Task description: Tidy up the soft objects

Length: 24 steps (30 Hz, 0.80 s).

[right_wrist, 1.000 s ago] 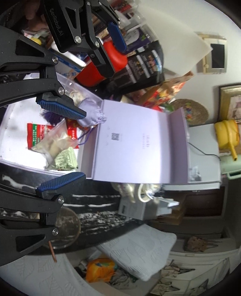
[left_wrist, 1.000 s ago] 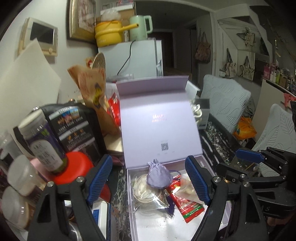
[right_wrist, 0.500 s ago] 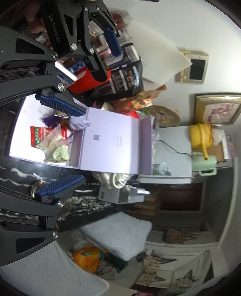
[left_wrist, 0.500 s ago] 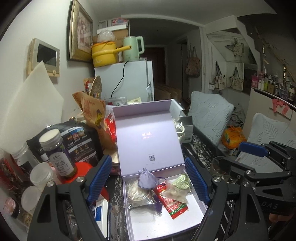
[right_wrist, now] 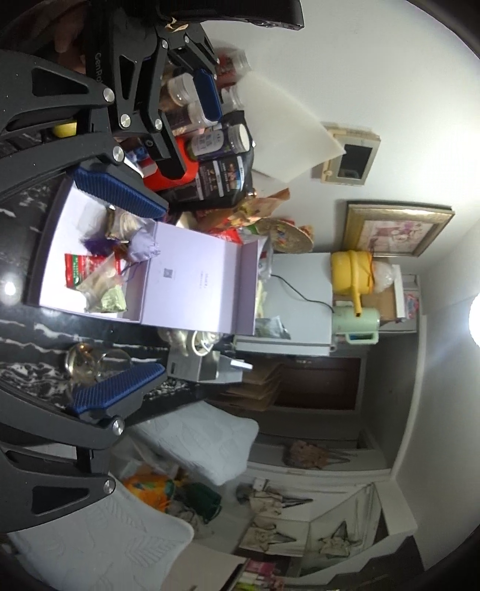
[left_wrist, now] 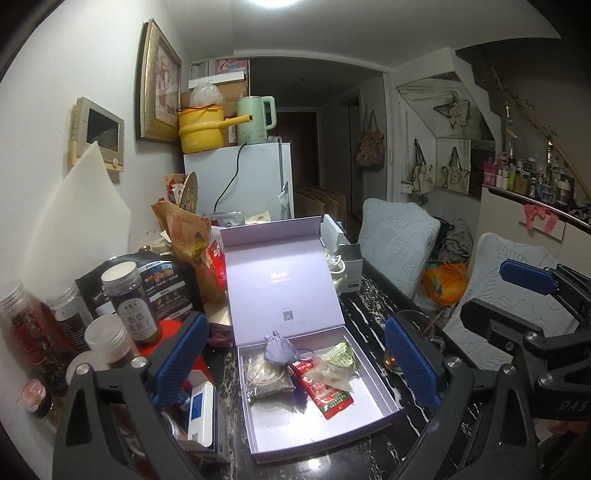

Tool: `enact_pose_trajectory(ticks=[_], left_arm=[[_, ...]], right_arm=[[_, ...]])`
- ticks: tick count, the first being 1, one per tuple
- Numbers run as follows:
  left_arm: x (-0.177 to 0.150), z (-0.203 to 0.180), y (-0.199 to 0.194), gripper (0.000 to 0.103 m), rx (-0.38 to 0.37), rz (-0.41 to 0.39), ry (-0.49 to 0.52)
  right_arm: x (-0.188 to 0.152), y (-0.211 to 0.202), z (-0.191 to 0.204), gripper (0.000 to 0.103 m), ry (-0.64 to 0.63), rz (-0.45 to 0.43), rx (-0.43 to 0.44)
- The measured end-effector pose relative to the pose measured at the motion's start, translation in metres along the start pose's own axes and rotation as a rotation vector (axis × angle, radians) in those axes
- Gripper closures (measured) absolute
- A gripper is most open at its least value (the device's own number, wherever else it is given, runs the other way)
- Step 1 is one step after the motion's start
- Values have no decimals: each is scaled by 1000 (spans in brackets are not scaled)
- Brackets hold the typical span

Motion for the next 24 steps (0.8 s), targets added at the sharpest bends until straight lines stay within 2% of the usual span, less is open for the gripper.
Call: enact_pose_trajectory(ticks=[4,10,15,24], left_arm=[[-6,-2,-14,4,-6,-8,1],[-24,-2,-29,4,-2,-14,-15],[-48,1,-34,4,-17,9,-61],[-82,-3,-39,4,-8,59,-68]], right_arm=[[-4,-18,4,15,-5,-19,-4],[-17,-40,10,13,-6,-30,-26],[-37,-47,11,13,15,-16,-38],[-76,-47,9,13,71,39,-47]])
Point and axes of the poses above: each gripper's, at about its wrist camera, not at the fingertips, and y roughly the way its jaws point, z to its left, x to its top, the point moved 6 cm from there along y, roughly the way its jaws point, and after that the axes turned 1 degree about -x, right-handed, at the moved point
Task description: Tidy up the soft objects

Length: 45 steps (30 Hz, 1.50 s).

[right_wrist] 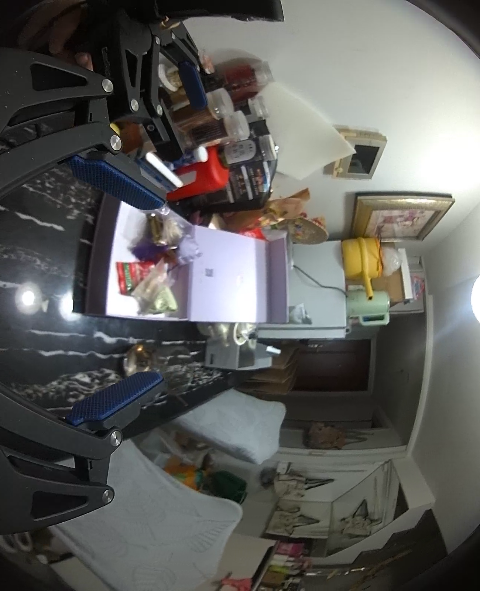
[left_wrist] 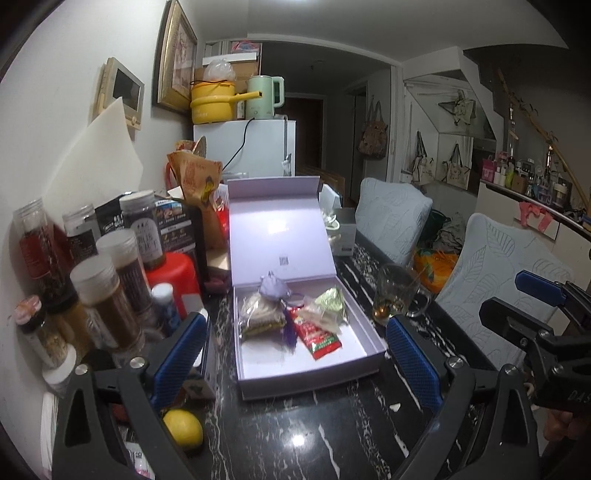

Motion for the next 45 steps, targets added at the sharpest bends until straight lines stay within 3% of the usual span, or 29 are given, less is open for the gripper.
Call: enact_pose_trajectory(ticks=[17,45], left_arm=[[-31,-7,15,4,-24,74,-20],[-32,-11,27,4,-27,98,-20]], right_arm=[[-41,12,-11,13,50,81,-22],[-41,19,-17,13,53,92,-37]])
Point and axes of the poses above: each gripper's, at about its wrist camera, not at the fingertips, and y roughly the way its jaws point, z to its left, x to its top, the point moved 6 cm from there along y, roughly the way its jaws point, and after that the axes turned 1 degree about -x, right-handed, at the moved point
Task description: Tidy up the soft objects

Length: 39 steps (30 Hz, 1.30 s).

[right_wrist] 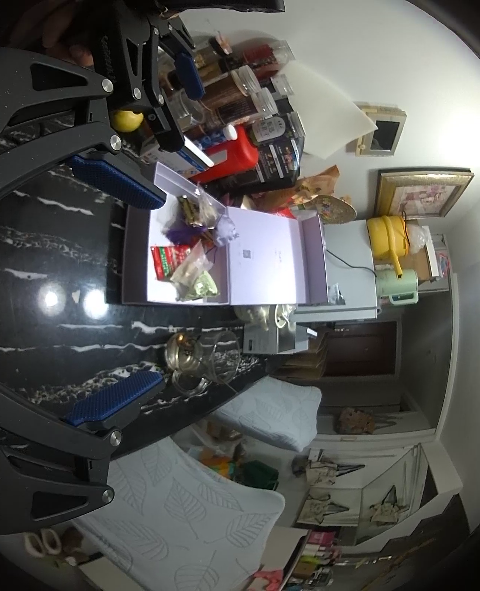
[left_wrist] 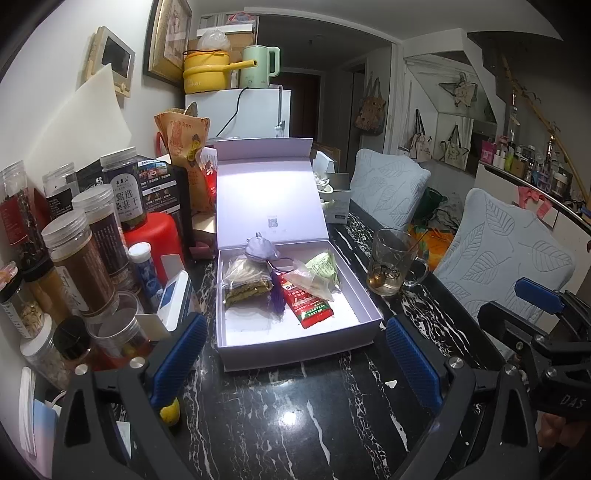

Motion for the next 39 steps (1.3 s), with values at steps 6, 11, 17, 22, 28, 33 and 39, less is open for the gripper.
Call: enact_pose_trajectory(ticks=[6,11,17,22,28,33,39], left_arm=[[-3,-3,2,4,0,11,4],[-2,-3,2,4,0,15,5],[-3,-4,4,4,8,23,14],[-3,-5,4,4,6,26,16],[-5,-9,5,4,2,37,32],[-4,-12,6,4,5,44,39],[-4,-13,6,4,1,52,39]], right_arm=[[-1,0,-1,13,5,3,-6],[-2,0,-4,13,12,8,-13],[-3,-1,-6,13,16,11,-18],[-4,0,-9,13,20,17,-24],[-4,1,-11,13,23,19,-33],[-6,1,-14,13,27,23,-36],[-7,1,-16,13,31,25,-40]])
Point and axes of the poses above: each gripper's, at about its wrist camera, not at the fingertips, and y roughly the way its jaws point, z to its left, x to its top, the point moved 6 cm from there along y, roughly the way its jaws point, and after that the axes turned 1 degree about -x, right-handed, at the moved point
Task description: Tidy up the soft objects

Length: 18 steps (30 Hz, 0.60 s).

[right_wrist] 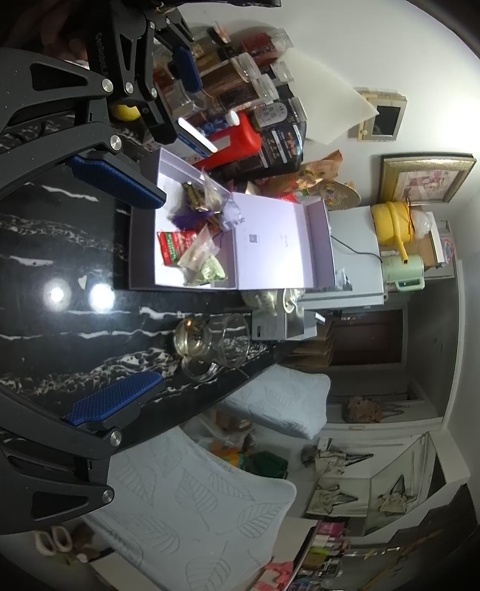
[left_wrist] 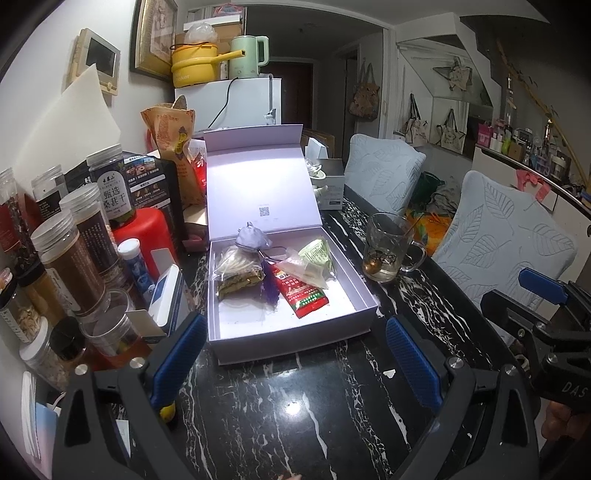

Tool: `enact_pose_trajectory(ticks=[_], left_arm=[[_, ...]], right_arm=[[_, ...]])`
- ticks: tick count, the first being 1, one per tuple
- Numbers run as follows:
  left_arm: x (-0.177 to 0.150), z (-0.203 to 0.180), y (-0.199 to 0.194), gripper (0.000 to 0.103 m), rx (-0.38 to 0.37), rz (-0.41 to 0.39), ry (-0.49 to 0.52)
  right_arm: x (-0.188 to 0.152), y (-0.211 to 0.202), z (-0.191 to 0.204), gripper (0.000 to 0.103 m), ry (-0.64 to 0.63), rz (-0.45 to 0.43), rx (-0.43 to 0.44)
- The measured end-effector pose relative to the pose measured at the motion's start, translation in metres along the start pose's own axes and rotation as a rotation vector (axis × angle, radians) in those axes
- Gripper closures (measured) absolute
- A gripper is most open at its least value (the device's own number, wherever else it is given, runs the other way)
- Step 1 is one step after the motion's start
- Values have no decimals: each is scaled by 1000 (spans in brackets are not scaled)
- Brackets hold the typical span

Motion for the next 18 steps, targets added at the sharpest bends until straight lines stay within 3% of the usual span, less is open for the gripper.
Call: enact_pose_trajectory(ticks=[18], left_arm=[[-5,-4,6,4,-1,21,30]], right_arm=[[-3,3,-1,13,-2,17,-14]])
Point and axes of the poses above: each gripper's, at about its wrist camera, not at the fingertips, and y roughly the way its jaws point, z to its left, x to its top, the point moved 6 cm from there along y, roughly the way its jaws point, and after that the axes turned 1 degree about -x, right-handed, at the moved point
